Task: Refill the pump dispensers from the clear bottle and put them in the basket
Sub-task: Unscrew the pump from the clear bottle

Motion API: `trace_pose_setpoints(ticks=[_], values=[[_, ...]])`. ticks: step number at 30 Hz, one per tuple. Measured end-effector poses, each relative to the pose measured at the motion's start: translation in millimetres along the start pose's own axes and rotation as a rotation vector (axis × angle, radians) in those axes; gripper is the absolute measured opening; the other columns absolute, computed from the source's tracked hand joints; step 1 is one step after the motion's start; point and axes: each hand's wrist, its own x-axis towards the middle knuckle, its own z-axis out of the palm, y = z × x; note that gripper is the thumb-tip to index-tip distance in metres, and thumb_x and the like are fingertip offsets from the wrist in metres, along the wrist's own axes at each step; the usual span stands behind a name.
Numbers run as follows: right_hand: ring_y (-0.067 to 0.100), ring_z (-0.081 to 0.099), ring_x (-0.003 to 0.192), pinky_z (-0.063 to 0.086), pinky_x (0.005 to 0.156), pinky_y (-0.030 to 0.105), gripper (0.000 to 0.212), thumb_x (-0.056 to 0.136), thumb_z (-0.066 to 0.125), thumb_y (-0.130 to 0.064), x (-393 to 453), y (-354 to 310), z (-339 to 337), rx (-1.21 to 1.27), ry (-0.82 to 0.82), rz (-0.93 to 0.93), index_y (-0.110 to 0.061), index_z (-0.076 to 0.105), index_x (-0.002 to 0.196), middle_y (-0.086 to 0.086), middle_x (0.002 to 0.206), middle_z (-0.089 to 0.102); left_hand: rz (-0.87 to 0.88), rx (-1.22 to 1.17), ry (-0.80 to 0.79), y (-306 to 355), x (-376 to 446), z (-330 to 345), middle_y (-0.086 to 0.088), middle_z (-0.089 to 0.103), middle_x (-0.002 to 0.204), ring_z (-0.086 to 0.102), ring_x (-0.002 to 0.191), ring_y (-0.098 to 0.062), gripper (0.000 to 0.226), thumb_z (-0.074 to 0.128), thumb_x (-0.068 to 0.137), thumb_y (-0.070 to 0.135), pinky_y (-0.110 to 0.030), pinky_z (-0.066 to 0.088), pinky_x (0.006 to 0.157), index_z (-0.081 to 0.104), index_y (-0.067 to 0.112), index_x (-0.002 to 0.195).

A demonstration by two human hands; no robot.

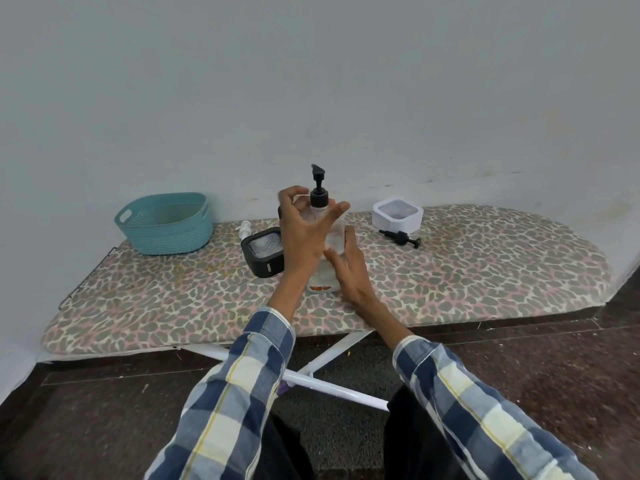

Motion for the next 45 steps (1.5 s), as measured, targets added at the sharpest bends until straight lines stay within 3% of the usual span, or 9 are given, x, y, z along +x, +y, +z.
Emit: trace_pose_setpoints(ticks=[5,10,13,16,19,25,31,39,45], values=[[0.018,0.064,0.11,0.055,0.097,0.051,0.044,0.101,0.049,-0.062,13.3,-21.0,-8.8,0.137,0.337,0.028,-0.024,0.054,0.121,0.002,0.119,0.063,0.009,0.135,-0.08,-1.9,2.9,-6.9,0.006,0.08,0.109,0.075,0.103,-0.008,0.046,0.093,0.081,0.049,-0.036,0.061,0.098,0.077,0.021,0.114],[0.002,0.067,0.087,0.055,0.078,0.021,0.035,0.095,0.08,-0.04,48.6,-70.4,-34.1,-0.022,0.195,-0.118,-0.013,0.063,0.109,-0.002,0.1,0.07,0.052,0.169,-0.067,-3.0,0.5,-7.9,0.008,0.08,0.098,0.075,0.09,-0.002,0.027,0.09,0.087,0.033,-0.019,0.058,0.078,0.077,0.021,0.108],[0.005,0.066,0.078,0.057,0.073,0.023,0.041,0.08,0.091,-0.048,61.7,-76.4,-26.3,-0.216,0.089,-0.119,-0.023,0.064,0.099,-0.008,0.089,0.07,0.065,0.231,-0.042,-7.7,1.1,-7.5,0.017,0.073,0.085,0.069,0.078,0.007,0.028,0.088,0.086,0.015,-0.011,0.048,0.068,0.068,0.035,0.091],[0.003,0.066,0.075,0.052,0.068,0.018,0.033,0.078,0.087,-0.049,63.2,-74.6,-19.9,-0.325,0.16,-0.131,-0.032,0.063,0.091,-0.014,0.083,0.07,0.062,0.225,-0.04,-10.2,0.9,-10.2,0.011,0.076,0.09,0.073,0.085,-0.002,0.021,0.086,0.086,0.013,-0.022,0.056,0.074,0.07,0.025,0.094],[0.003,0.069,0.081,0.049,0.072,0.019,0.027,0.086,0.083,-0.042,58.9,-75.0,-19.6,-0.334,0.154,-0.188,-0.035,0.064,0.103,-0.017,0.092,0.071,0.093,0.195,-0.041,-10.0,-0.1,-10.4,0.003,0.078,0.095,0.074,0.093,-0.009,0.019,0.082,0.087,0.01,-0.03,0.059,0.081,0.073,0.011,0.104],[0.009,0.074,0.088,0.061,0.084,0.038,0.03,0.102,0.063,-0.016,56.7,-68.2,-35.5,-0.226,0.081,-0.193,-0.026,0.061,0.13,-0.012,0.106,0.076,0.088,0.118,-0.027,-8.4,-2.4,-4.6,0.013,0.074,0.091,0.069,0.082,0.008,0.023,0.084,0.091,0.012,-0.009,0.049,0.072,0.073,0.008,0.111],[0.005,0.073,0.085,0.058,0.08,0.025,0.04,0.087,0.079,-0.056,54.6,-79.9,-31.5,-0.28,0.046,-0.149,-0.035,0.062,0.117,-0.016,0.103,0.073,0.092,0.119,-0.028,-7.5,-6.5,-7.3,0.006,0.077,0.1,0.071,0.091,0.001,0.026,0.086,0.089,0.016,-0.016,0.053,0.079,0.072,0.01,0.11],[0.009,0.075,0.089,0.062,0.087,0.044,0.02,0.103,0.06,-0.016,54.9,-70.2,-37.2,-0.222,0.087,-0.162,-0.024,0.065,0.12,-0.009,0.101,0.075,0.048,0.075,-0.028,-11.9,-4.8,-3.5,0.013,0.075,0.088,0.071,0.08,0.003,0.027,0.087,0.089,0.015,-0.013,0.052,0.072,0.072,0.005,0.109],[0.003,0.072,0.089,0.059,0.083,0.026,0.031,0.092,0.076,-0.053,53.5,-77.7,-28.4,-0.319,0.08,-0.15,-0.031,0.069,0.113,-0.017,0.103,0.075,0.064,0.102,-0.017,-14.2,-5.8,-6.0,0.005,0.077,0.107,0.072,0.103,-0.004,0.034,0.086,0.09,0.024,-0.025,0.059,0.089,0.072,0.011,0.117]])
